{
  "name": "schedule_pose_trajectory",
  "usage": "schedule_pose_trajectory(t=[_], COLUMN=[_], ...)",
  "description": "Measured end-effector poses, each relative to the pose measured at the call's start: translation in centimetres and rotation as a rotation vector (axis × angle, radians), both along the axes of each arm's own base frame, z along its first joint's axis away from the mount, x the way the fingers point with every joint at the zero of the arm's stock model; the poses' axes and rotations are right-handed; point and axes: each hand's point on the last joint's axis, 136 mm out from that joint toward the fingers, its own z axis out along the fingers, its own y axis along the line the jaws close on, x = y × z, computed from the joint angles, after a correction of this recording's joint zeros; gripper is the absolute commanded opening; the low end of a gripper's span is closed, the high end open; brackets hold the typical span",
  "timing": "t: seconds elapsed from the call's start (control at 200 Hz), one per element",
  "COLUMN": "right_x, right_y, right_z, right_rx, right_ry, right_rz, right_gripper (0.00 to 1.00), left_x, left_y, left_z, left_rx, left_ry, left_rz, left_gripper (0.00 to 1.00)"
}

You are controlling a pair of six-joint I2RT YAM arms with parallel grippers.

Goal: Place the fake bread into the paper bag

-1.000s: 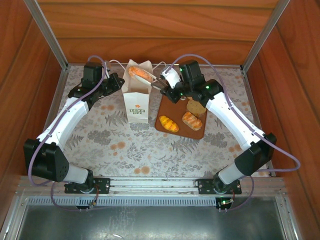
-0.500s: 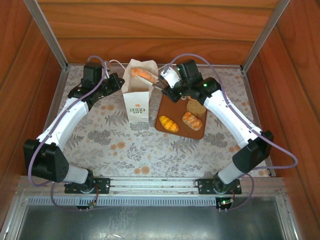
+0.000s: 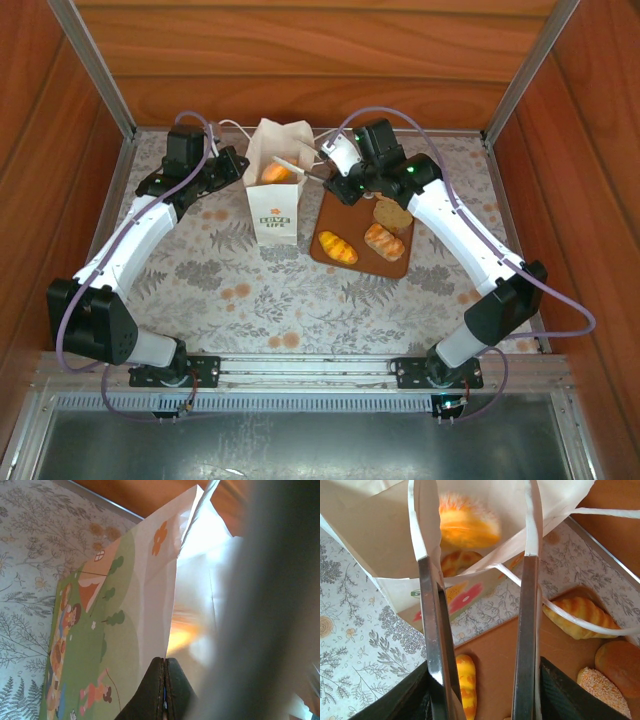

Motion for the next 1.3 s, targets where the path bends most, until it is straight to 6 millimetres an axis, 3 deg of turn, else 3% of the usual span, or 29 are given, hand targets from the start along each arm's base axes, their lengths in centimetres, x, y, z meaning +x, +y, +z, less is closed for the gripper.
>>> schedule_pose_trajectory(t=[0.61,0.695,0.855,1.05,1.185,1.299], right_x=[0.0,0.0,-0.2,-1.7,-3.4,-4.7], right_y=[0.3,0.5,0.7,0.3,-0.6,-1.8], right_z=[0.6,0.8,1.6,5.3,9.1,11.0], right_rx=[0.028,0.043,0.07,0.147,0.221,0.248], right_ry=[0.002,0.005,-0.005,-0.068,-0.148,-0.195], right_rz=[-0.005,-0.002,0.006,0.031,0.039,0.03], right_gripper=[0.53,0.52,0.52,0.52,0.52,0.53], left_x=[0.0,0.0,0.1,-0.4,-0.8,-1.2], left_y=[0.0,0.0,0.0,0.1,0.3,0.4], left_z=[0.0,0.0,0.0,-0.1,0.3,1.2], left_rx=[-0.001,-0.001,-0.004,-0.001,-0.001,-0.009], left_ry=[-0.004,-0.004,-0.004,-0.006,-0.02,-0.045], left_rz=[-0.001,0.0,0.001,0.001,0.002,0.004], left_gripper=[0.06,0.16,0.25,0.47,0.57,0.65])
